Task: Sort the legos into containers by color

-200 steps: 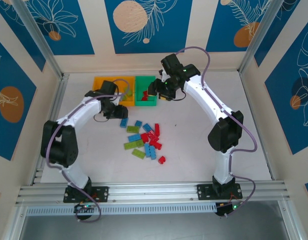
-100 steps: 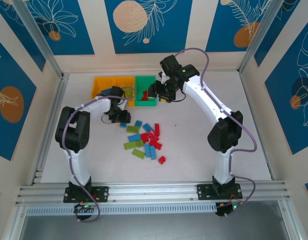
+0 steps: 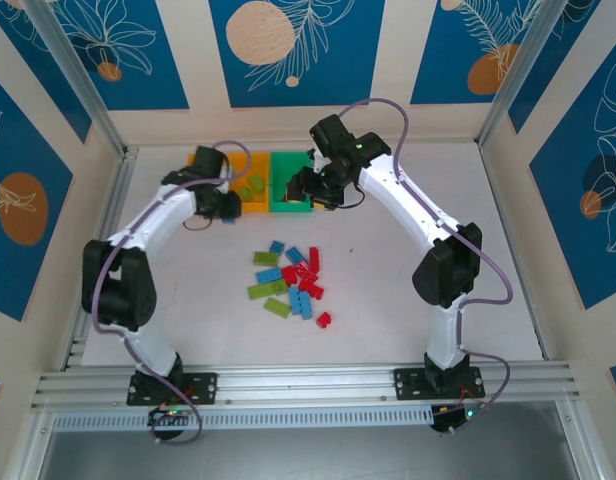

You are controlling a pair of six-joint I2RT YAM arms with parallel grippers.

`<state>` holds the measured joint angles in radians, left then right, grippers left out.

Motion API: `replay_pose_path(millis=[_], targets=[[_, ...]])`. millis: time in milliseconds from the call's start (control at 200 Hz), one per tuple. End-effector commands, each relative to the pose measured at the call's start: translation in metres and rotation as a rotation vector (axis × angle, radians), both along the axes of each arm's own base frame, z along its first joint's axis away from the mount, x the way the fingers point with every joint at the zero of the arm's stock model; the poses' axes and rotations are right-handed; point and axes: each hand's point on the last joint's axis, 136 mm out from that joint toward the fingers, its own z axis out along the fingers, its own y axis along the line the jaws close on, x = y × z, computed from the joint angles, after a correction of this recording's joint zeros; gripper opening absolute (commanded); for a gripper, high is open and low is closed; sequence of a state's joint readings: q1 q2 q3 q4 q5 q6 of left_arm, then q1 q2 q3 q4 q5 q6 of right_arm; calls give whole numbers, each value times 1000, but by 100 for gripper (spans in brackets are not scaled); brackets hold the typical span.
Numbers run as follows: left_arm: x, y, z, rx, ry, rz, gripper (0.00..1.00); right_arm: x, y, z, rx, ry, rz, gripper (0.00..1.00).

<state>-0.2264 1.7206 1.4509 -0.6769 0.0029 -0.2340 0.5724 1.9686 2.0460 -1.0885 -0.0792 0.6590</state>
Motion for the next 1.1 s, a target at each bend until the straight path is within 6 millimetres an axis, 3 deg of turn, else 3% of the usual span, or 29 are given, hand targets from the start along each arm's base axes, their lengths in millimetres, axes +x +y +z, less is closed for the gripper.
replay_pose_path(millis=[0, 135, 290, 425, 535, 680, 840, 995, 1090], targets=[[36, 46, 27, 26, -95, 164, 27, 0, 3, 6, 19, 0, 4, 58], [80, 75, 16, 30, -70, 266, 27, 2, 2, 5, 16, -1, 5, 58], [119, 86, -2, 9, -41, 310, 28, 0, -4, 2, -6, 7, -1, 58], [136, 88, -14, 5, -19, 312, 44, -5, -10, -1, -28, 8, -8, 58], [137, 87, -14, -7, -19, 311, 46, -8, -16, -8, -65, 3, -6, 60], [130, 79, 15, -56, -53, 289, 48, -18, -24, -26, -119, 22, 4, 60], [103, 62, 74, -141, -150, 233, 48, -30, -35, -58, -172, 88, -15, 61], [59, 14, 121, -250, -254, 15, 48, -37, -31, -89, -180, 177, 4, 61], [22, -19, 119, -228, -266, -191, 48, -40, -22, -107, -164, 235, 37, 61]])
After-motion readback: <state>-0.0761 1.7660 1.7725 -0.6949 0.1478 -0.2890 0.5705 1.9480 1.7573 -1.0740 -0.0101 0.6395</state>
